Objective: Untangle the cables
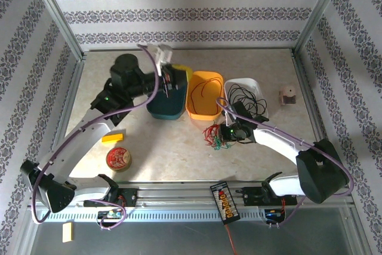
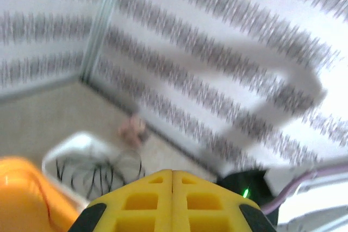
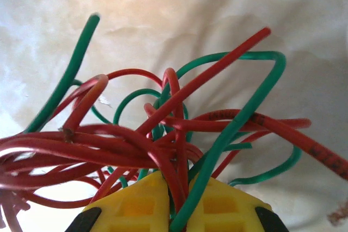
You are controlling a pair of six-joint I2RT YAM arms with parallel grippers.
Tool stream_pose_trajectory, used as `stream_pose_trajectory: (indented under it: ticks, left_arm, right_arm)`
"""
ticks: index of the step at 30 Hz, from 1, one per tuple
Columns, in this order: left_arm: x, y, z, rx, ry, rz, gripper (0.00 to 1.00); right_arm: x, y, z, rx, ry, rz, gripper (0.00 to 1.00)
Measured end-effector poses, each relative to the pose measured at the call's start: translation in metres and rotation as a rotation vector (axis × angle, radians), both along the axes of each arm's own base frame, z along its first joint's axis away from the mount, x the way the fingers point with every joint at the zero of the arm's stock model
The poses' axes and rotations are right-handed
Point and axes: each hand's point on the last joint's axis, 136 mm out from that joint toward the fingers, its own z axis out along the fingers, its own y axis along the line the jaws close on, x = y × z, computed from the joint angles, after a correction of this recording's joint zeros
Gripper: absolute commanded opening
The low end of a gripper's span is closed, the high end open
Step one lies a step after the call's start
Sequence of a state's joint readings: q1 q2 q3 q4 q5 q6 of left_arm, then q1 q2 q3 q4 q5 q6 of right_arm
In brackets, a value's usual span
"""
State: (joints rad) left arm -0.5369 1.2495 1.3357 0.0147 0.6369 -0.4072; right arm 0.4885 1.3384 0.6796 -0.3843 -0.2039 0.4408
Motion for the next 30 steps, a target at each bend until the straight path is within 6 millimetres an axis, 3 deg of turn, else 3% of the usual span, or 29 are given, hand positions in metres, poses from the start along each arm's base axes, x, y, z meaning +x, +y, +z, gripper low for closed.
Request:
stream_pose_trajectory:
  ticks: [4,7,10,12,14,16,18,20,23,26,30]
  left_arm:
    - [-0.026,0.017,0.081,-0.133,-0.189,-0.007,0.00]
    - [-0.047,0.029,0.120,-0.176,-0.292,-0.007,0.00]
    - [-0.056,0.034,0.140,-0.177,-0.350,-0.001,0.00]
    - [-0.048,0.029,0.131,-0.144,-0.325,0.001,0.03]
    - [-0.033,0.020,0.108,-0.089,-0.265,-0.001,0.17]
    - [-0.015,0.005,0.068,-0.014,-0.180,-0.013,0.28]
    - [0.001,-0.015,0.010,0.086,-0.066,-0.036,0.39]
    - [0.010,-0.039,-0.068,0.227,0.086,-0.078,0.47]
    - [-0.002,-0.062,-0.167,0.438,0.258,-0.154,0.49]
    - [-0.026,-0.075,-0.224,0.599,0.338,-0.234,0.49]
    - [-0.046,-0.082,-0.259,0.709,0.360,-0.309,0.50]
  right_arm:
    - [0.000,-0.005,-0.001,0.000,0.003,-0.016,0.01]
    - [-0.001,-0.007,-0.001,0.013,0.002,-0.024,0.03]
    - [-0.005,-0.007,0.000,0.029,-0.003,-0.020,0.07]
    - [-0.008,-0.009,0.003,0.036,-0.009,-0.019,0.16]
    - [-0.013,-0.012,0.006,0.039,-0.016,-0.020,0.33]
    - [-0.016,-0.014,0.013,0.047,-0.033,-0.027,0.41]
    - [-0.018,-0.016,0.022,0.060,-0.067,-0.032,0.44]
    - [-0.018,-0.016,0.035,0.083,-0.111,-0.032,0.45]
    - [-0.017,-0.017,0.047,0.104,-0.152,-0.035,0.45]
    - [-0.017,-0.019,0.045,0.100,-0.143,-0.043,0.43]
    - [-0.020,-0.019,0.029,0.078,-0.079,-0.039,0.38]
